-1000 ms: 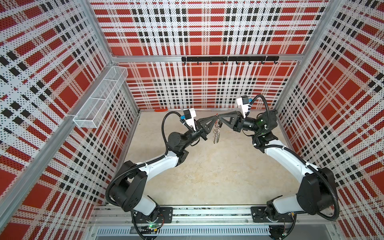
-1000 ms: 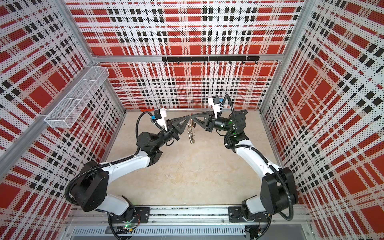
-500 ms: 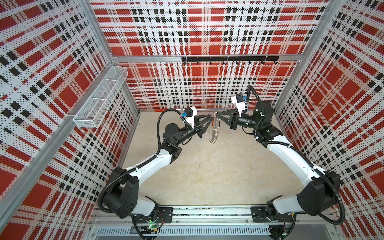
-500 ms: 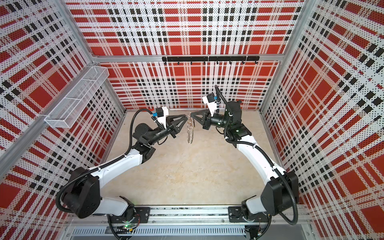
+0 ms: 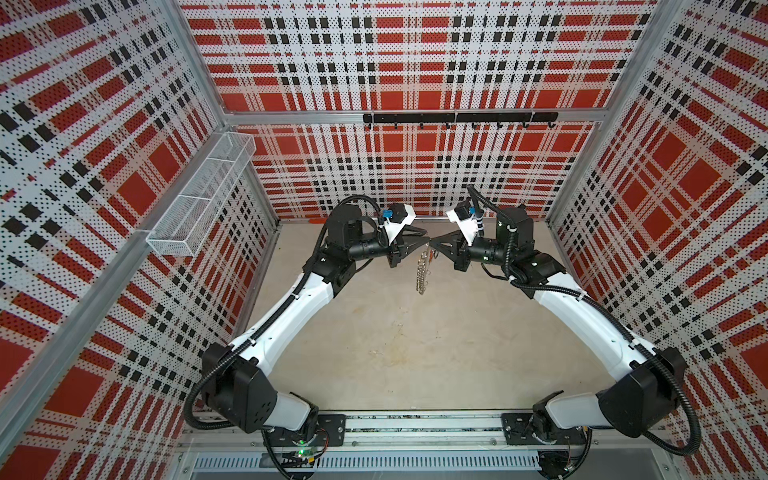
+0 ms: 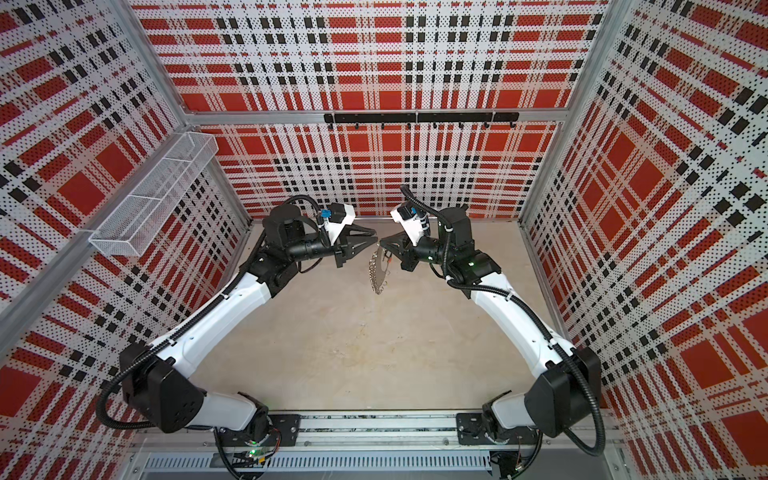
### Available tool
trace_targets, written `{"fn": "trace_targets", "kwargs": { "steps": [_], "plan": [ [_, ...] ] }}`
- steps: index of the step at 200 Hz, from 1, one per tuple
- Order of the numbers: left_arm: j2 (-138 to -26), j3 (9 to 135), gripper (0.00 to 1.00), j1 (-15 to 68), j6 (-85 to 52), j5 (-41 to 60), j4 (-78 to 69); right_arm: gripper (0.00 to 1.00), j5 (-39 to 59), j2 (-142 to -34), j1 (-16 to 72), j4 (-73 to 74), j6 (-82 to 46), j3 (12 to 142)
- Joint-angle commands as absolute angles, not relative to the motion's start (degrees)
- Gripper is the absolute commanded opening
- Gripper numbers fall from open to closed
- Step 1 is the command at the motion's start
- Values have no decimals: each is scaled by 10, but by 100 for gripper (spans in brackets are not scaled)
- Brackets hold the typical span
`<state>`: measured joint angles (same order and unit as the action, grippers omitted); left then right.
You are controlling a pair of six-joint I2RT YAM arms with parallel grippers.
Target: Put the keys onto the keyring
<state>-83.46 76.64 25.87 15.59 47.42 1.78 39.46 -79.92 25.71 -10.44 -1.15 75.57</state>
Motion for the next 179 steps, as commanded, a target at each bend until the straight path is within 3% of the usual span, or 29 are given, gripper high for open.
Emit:
{"fn": "trace_targets", "kwargs": {
  "steps": [1, 143, 179],
  "plan": [
    [-845, 791, 26, 246, 181, 525, 92, 0, 410, -773, 259, -94, 10, 755],
    [-863, 804, 25, 239, 144, 562, 64, 0, 468, -769, 261, -62, -5, 745],
    [-868, 805, 21, 241, 139, 572, 65, 0, 477, -767, 261, -55, -13, 744]
  ]
}}
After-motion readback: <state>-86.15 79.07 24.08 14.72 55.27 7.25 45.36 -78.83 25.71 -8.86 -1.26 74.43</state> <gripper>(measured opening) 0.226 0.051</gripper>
